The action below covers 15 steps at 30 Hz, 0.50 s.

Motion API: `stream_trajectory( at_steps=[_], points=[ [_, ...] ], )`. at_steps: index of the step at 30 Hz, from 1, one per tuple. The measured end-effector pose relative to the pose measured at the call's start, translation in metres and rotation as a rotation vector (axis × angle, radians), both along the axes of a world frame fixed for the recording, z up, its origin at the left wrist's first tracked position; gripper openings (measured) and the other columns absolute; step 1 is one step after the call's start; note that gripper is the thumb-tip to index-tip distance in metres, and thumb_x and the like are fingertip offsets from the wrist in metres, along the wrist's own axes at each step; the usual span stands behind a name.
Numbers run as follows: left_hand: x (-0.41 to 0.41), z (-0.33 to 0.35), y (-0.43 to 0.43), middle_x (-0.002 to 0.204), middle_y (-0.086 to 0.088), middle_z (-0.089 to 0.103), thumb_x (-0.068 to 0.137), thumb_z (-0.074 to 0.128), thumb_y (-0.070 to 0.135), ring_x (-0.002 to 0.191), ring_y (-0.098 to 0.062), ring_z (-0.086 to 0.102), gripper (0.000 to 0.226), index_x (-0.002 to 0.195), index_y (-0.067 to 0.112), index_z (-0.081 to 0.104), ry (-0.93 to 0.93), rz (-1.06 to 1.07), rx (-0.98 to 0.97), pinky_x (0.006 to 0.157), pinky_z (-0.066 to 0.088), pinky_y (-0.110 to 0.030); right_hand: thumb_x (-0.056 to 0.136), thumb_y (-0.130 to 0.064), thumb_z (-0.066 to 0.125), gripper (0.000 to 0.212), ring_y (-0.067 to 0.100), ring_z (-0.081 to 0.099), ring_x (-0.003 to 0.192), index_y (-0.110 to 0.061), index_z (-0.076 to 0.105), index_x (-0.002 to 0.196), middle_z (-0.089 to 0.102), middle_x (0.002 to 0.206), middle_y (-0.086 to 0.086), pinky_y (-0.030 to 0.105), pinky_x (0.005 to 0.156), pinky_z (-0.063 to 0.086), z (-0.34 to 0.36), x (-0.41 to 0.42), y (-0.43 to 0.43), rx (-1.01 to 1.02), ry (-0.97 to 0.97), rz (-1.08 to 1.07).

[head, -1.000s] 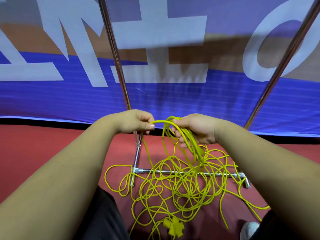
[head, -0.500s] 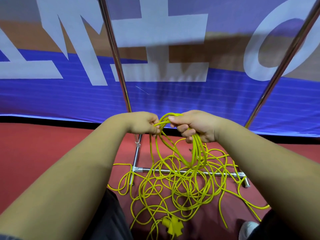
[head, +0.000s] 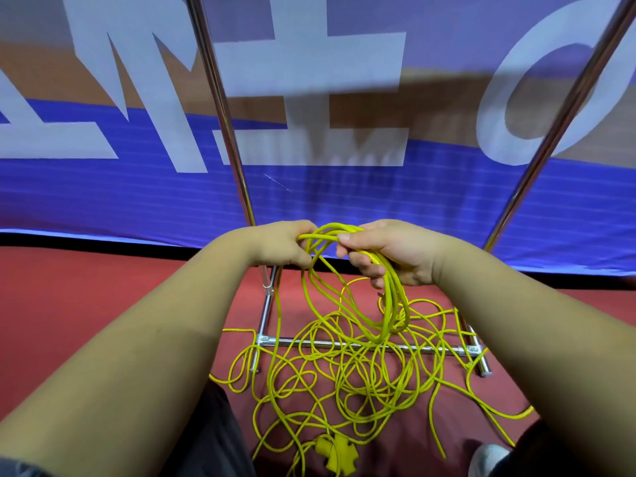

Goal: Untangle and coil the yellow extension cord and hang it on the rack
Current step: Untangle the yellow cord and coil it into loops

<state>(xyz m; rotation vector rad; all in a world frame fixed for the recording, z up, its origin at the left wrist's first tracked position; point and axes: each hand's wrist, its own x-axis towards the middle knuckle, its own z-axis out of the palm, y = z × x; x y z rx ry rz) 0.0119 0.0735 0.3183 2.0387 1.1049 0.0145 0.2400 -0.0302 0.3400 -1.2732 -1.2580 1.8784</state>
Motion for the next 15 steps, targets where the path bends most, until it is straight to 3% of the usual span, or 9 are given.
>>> stream_trajectory(
  at_steps=[3, 6, 11, 13, 15],
  points=[
    [0.007, 0.005, -0.001, 0.096, 0.003, 0.063, 0.074, 0.091, 0.031, 0.072, -0.004, 0.057, 0.055, 0.118, 0.033, 0.058, 0.046, -0.012, 0.164, 0.068, 0.049, -0.028, 0.107, -0.029, 0.057, 0.022, 0.011, 0.048, 0.047, -0.011, 0.069, 0.106, 0.055, 0.07, 0.0, 0.028, 0.049, 0.05, 0.0, 0.004, -0.001, -0.013, -0.032, 0.027],
    [0.021, 0.007, -0.006, 0.101, 0.013, 0.049, 0.075, 0.091, 0.04, 0.08, 0.002, 0.051, 0.056, 0.12, 0.033, 0.059, 0.068, -0.067, 0.379, 0.067, 0.04, -0.021, 0.106, -0.036, 0.058, 0.025, 0.01, 0.042, 0.045, -0.012, 0.065, 0.104, 0.05, 0.069, -0.001, 0.025, 0.045, 0.041, -0.004, 0.004, -0.001, -0.01, -0.07, 0.008],
    [0.031, -0.004, -0.009, 0.098, 0.002, 0.046, 0.09, 0.076, 0.028, 0.084, -0.02, 0.056, 0.026, 0.113, 0.029, 0.065, 0.033, -0.043, 0.506, 0.078, 0.049, -0.038, 0.106, -0.041, 0.058, 0.026, 0.006, 0.026, 0.04, -0.018, 0.056, 0.094, 0.035, 0.064, -0.005, 0.02, 0.039, 0.022, -0.006, 0.002, 0.003, -0.049, -0.003, -0.043],
    [0.029, -0.004, -0.005, 0.1, 0.001, 0.049, 0.088, 0.073, 0.019, 0.087, -0.022, 0.058, 0.024, 0.108, 0.029, 0.066, 0.02, -0.007, 0.521, 0.076, 0.046, -0.036, 0.106, -0.043, 0.057, 0.028, 0.005, 0.023, 0.039, -0.019, 0.055, 0.091, 0.032, 0.061, -0.007, 0.02, 0.039, 0.017, -0.004, 0.003, 0.004, -0.048, 0.008, -0.057],
    [0.024, -0.005, -0.003, 0.099, 0.007, 0.055, 0.082, 0.075, 0.014, 0.086, -0.014, 0.062, 0.033, 0.107, 0.034, 0.066, 0.006, -0.003, 0.42, 0.072, 0.046, -0.031, 0.107, -0.041, 0.057, 0.029, 0.004, 0.021, 0.037, -0.018, 0.056, 0.09, 0.029, 0.058, -0.008, 0.019, 0.038, 0.016, 0.001, 0.006, 0.004, -0.03, 0.04, -0.074]
  ],
)
